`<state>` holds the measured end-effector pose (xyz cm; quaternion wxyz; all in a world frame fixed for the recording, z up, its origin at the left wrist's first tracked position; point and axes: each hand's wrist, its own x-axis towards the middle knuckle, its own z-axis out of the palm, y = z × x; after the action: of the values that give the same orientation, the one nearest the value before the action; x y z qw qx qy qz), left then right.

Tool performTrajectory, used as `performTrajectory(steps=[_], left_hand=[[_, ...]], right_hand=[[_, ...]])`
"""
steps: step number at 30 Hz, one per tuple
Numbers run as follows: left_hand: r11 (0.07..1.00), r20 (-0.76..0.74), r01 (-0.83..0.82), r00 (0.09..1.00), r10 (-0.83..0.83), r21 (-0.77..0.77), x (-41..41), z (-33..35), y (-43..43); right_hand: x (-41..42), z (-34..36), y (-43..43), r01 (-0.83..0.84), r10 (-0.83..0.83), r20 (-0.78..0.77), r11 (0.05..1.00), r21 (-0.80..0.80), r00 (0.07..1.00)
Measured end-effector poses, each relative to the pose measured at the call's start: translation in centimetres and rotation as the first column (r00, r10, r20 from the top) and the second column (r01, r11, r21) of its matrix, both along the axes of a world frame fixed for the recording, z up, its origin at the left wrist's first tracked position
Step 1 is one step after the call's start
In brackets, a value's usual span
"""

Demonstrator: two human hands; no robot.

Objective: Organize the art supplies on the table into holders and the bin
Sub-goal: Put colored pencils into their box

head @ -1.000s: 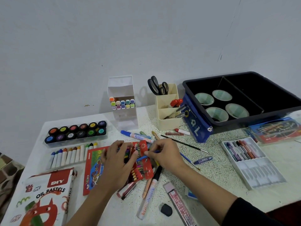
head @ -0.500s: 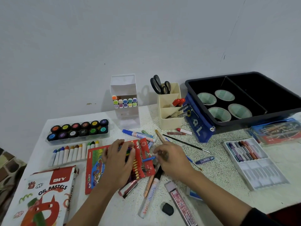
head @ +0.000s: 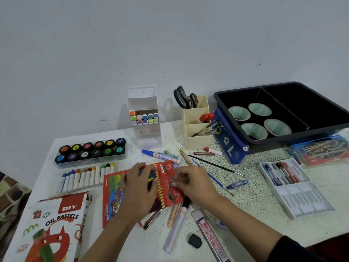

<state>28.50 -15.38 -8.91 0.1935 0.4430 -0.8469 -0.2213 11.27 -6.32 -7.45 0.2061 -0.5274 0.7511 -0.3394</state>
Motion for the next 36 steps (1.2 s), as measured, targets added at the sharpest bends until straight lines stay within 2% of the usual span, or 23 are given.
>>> performTrajectory(steps=[7,12,16,17,19,21,24,26,29,32,34,36], left_hand=[[1.0,-0.003,-0.027,1.0,0.027,-0.011,-0.2,0.2,0.2],[0.999,-0.003,-0.05,0.999,0.05,-0.015,-0.5,0.3,0.5],[0.999,-0.015,-0.023,1.0,0.023,0.024,-0.2,0.6,0.2],[0.999,-0.009,-0.009,1.0,0.009,0.039,-0.1,0.8,0.0],[0.998,0.045,0.014,0.999,-0.017,0.066,0.0,1.4,-0.8],[0.997,0.171,0.029,0.984,-0.042,0.078,0.2,2.0,-1.9],[0.996,0.377,0.051,0.923,-0.074,0.069,0.2,2.9,-3.7],[0.992,0.429,0.074,0.896,-0.111,0.104,0.0,3.5,-4.6],[0.982,0.349,0.107,0.924,-0.156,0.156,0.1,4.5,-5.4],[0.961,0.162,0.144,0.969,-0.185,0.237,0.5,6.1,-5.6],[0.942,0.094,0.167,0.975,-0.203,0.291,1.0,7.6,-5.7],[0.926,0.028,0.195,0.976,-0.215,0.324,1.4,9.2,-5.9]], right_hand=[[0.9,0.3,0.2,0.038,-0.036,0.139,0.999,-0.015,0.99],[1.7,0.4,0.2,0.018,-0.022,0.156,1.0,0.023,0.987],[1.4,1.1,0.6,0.03,-0.039,0.249,0.999,0.041,0.968],[1.3,1.3,0.8,0.025,-0.034,0.212,0.999,0.043,0.977],[1.2,1.6,1.1,-0.009,0.006,0.041,0.998,0.069,0.999],[1.1,1.9,1.2,-0.045,0.062,-0.134,0.991,0.128,0.989],[1.2,2.5,1.2,-0.06,0.091,-0.173,0.982,0.177,0.981],[1.3,2.4,1.2,-0.053,0.083,-0.172,0.983,0.175,0.982],[1.4,1.8,1.3,-0.034,0.048,-0.11,0.991,0.127,0.993],[1.1,1.5,1.3,0.005,-0.009,0.082,0.999,0.049,0.997],[0.9,1.9,1.3,-0.001,0.008,0.169,0.999,-0.04,0.986],[0.8,2.7,1.2,-0.026,0.051,0.184,0.99,-0.135,0.982]])
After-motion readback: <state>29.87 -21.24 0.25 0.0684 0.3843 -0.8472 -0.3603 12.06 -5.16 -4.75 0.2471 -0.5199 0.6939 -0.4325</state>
